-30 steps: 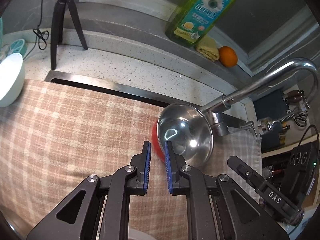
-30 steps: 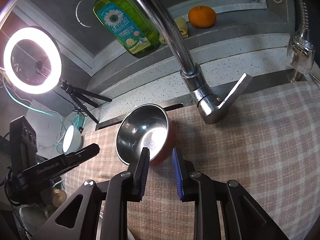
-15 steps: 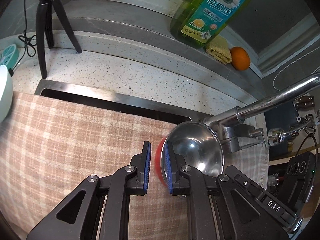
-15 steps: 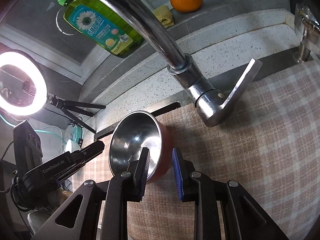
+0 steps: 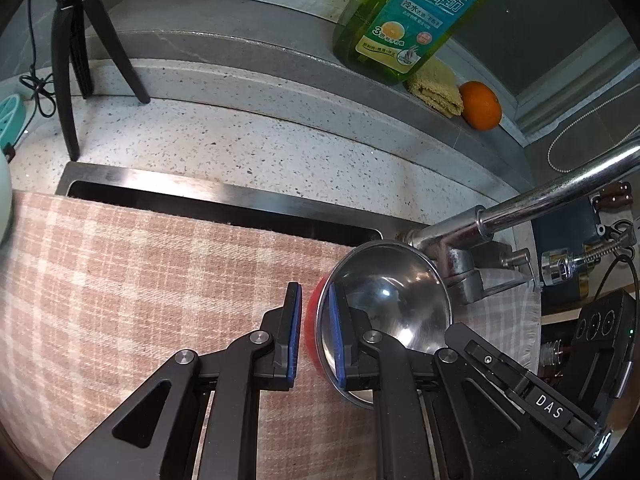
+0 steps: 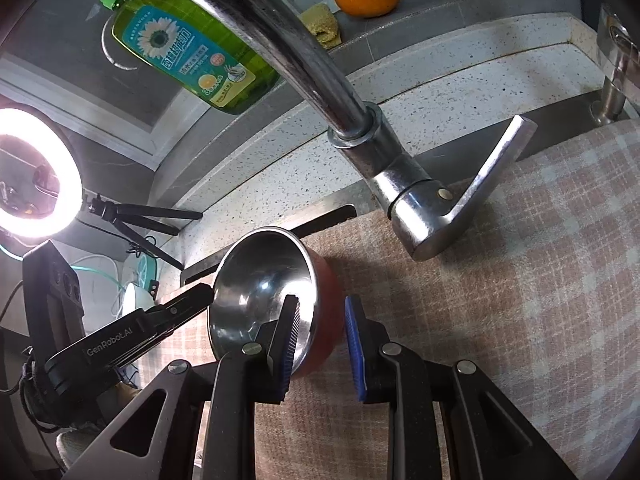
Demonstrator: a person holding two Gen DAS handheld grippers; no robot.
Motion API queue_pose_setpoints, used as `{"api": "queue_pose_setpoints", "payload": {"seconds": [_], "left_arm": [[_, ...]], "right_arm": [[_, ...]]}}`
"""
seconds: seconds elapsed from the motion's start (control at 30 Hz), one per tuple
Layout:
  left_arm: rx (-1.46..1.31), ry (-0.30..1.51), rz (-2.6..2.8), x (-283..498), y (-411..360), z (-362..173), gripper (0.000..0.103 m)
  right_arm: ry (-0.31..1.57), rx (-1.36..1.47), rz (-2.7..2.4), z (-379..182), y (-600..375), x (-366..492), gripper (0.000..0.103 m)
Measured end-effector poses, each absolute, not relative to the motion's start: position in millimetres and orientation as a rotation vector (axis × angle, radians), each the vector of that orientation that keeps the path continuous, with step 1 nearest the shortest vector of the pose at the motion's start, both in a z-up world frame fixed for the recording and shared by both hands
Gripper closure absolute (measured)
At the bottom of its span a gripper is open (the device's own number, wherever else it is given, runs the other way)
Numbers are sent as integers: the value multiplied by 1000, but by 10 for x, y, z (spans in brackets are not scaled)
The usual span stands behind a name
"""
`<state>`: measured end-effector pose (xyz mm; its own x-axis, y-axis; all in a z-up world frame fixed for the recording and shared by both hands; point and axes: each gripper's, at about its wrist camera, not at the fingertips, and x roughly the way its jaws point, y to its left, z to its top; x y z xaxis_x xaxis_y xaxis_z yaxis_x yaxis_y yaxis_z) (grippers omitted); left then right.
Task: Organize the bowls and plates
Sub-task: 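Lower the steel bowl into the red bowl with both grippers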
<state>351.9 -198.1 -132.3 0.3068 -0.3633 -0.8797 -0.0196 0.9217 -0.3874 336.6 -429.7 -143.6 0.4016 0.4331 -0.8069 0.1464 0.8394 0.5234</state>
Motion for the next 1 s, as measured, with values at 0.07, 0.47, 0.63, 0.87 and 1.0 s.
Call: {"api": "queue_pose_setpoints", "payload": {"seconds": [0.07, 0.47, 0.63, 0.87, 1.0], "left_arm": [[-350, 1245, -232, 3519, -1995, -1327, 91], [-336, 1257, -250, 3493, -2051, -1369, 95], [-333, 1259, -245, 3474, -2068, -1385, 97], [-331, 1245, -246, 3405, -2070, -1311, 97], [-335, 1233, -245, 3345, -2052, -1254, 97]], "right_arm": [[1163, 574, 198, -1440, -4300, 3363, 87], [1189, 575, 210, -1506, -4254, 3388, 95], [1187, 567, 215, -1492, -4228, 3390, 95], [1190, 575, 215, -1465, -4242, 3354, 95], [1187, 578, 223, -1412, -4256, 3321, 95]]}}
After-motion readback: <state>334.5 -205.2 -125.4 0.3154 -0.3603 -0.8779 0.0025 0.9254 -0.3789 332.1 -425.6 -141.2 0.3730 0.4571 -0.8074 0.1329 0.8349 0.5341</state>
